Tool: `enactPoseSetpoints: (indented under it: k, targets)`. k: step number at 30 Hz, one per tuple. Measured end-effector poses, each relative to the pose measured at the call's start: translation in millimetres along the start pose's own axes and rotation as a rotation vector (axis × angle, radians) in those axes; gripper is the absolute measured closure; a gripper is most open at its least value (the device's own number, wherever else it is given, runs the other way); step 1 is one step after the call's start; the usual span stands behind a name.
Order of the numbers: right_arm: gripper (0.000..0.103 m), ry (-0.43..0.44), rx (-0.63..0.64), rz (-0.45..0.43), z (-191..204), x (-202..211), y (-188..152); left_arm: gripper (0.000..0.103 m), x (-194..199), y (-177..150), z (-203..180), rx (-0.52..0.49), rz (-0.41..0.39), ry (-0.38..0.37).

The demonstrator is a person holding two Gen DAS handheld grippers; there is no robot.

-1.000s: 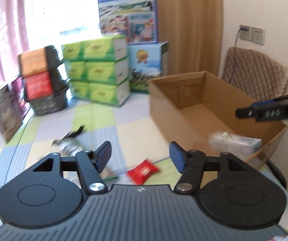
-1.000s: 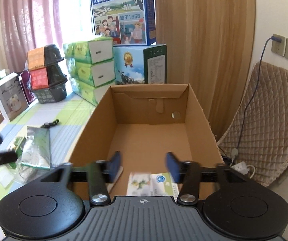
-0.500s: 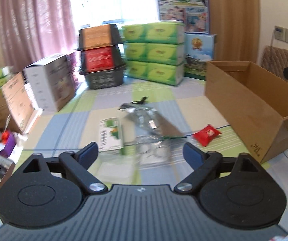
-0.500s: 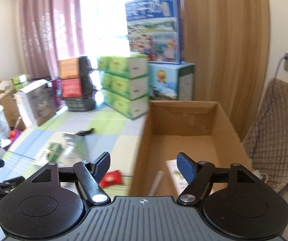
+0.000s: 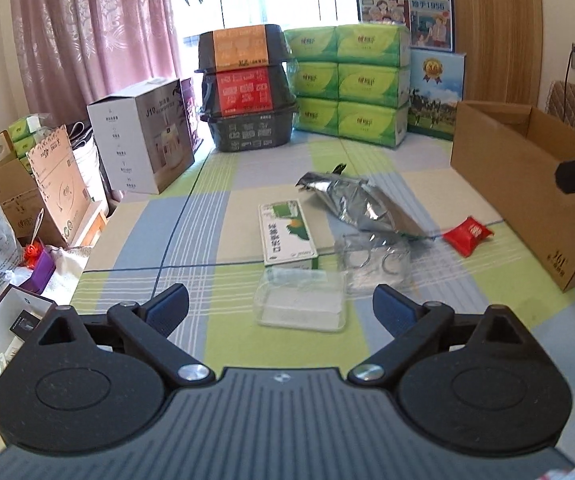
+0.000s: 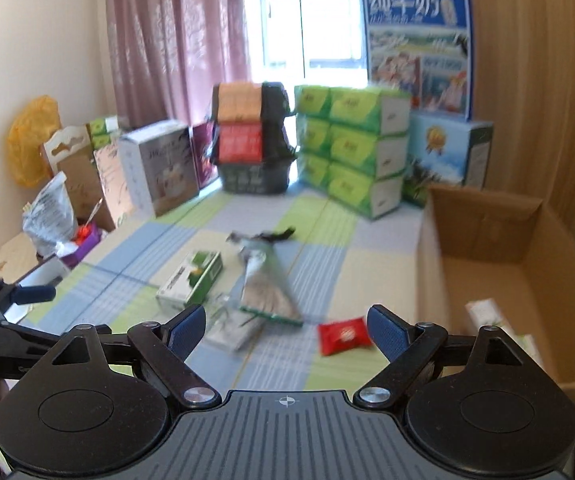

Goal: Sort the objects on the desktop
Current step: 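Bring both tools back over the clear plastic tray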

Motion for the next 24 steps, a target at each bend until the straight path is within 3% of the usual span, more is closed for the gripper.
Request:
enactPoseSetpoints:
  k: [9, 13, 24]
  targets:
    - [0.018, 0.028, -0.03, 0.079, 25.0, -69.1, -24.9, 0.004, -39.2, -11.8, 37.5, -0.005, 0.076, -0.042]
    - [0.018, 0.022, -0.034, 0.112, 28.9, -95.3, -33.3, 0.001, -58.6, -11.6, 44.6, 0.013, 0.083, -0.103]
    - [0.018, 0.001, -0.049, 0.15, 18.5, -125.1, -38.6, 0.001, -109.0, -4.6, 22.5, -0.052, 0.132, -0.171]
Point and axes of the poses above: each gripper's, at about its wrist camera, not at the fingertips, and x roughly against the way its jaws point, z to its left, y to its top, the point moved 2 cm from there along -x, roughly the way its jaws point, and after that the axes turned 11 degrees about -y, right-handed, at the moved point
